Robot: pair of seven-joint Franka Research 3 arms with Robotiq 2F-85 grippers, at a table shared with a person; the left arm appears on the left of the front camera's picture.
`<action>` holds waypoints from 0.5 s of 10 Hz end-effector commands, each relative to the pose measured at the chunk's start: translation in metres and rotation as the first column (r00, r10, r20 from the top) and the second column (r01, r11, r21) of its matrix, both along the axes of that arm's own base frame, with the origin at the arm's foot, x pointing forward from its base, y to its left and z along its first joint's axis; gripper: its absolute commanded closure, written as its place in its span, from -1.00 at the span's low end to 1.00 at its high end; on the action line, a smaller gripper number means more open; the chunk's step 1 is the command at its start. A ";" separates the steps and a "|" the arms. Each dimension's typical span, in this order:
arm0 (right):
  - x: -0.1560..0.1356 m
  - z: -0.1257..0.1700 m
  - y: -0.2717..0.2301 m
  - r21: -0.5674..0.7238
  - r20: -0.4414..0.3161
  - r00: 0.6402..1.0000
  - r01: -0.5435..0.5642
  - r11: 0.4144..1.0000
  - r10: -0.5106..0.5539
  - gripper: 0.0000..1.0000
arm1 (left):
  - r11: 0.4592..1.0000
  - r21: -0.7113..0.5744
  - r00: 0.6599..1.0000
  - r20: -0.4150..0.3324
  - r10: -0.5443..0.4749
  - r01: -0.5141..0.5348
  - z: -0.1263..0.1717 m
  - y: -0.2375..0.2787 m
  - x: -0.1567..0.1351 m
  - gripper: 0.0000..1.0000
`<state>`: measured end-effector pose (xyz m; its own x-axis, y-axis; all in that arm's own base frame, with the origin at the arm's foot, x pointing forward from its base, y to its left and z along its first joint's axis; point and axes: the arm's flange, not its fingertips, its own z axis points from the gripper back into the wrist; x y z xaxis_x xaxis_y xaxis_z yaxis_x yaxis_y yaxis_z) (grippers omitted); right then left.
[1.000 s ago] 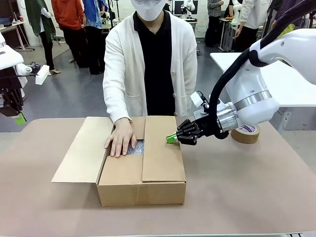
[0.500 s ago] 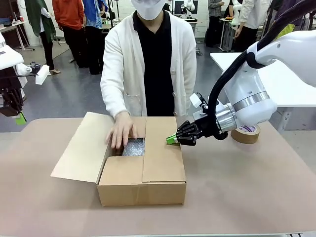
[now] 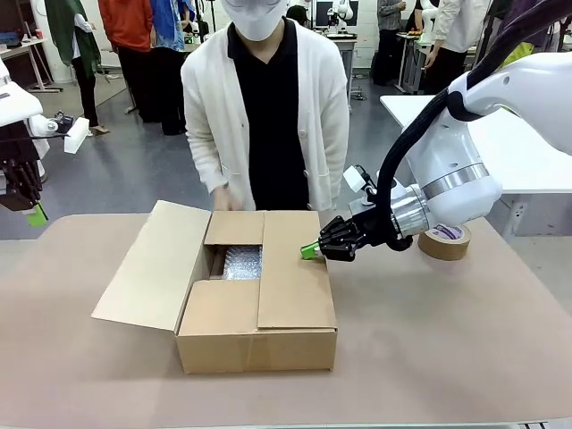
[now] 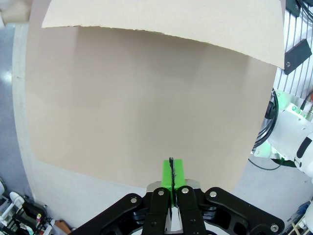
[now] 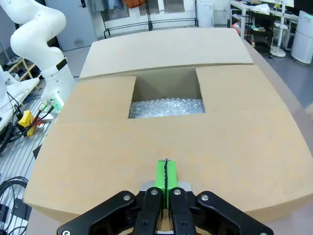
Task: Wrap the clocks to prevent damage.
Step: Push the right (or left) flap of the Package Box to close it, then push the left (or right) flap of the Package Box to close it.
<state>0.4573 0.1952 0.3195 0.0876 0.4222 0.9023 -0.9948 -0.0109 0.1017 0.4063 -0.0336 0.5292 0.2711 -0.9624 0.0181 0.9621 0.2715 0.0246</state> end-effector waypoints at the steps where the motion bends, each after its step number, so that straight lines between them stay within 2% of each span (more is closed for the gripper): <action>1: -0.001 -0.006 0.000 -0.003 -0.005 1.000 0.012 1.000 -0.012 0.98 | 1.000 -0.005 1.000 0.001 0.020 -0.020 0.000 -0.001 0.000 0.99; 5: -0.001 -0.006 0.000 -0.003 -0.005 1.000 0.012 1.000 -0.012 0.98 | 1.000 -0.005 1.000 0.001 0.020 -0.020 0.000 -0.001 0.000 0.99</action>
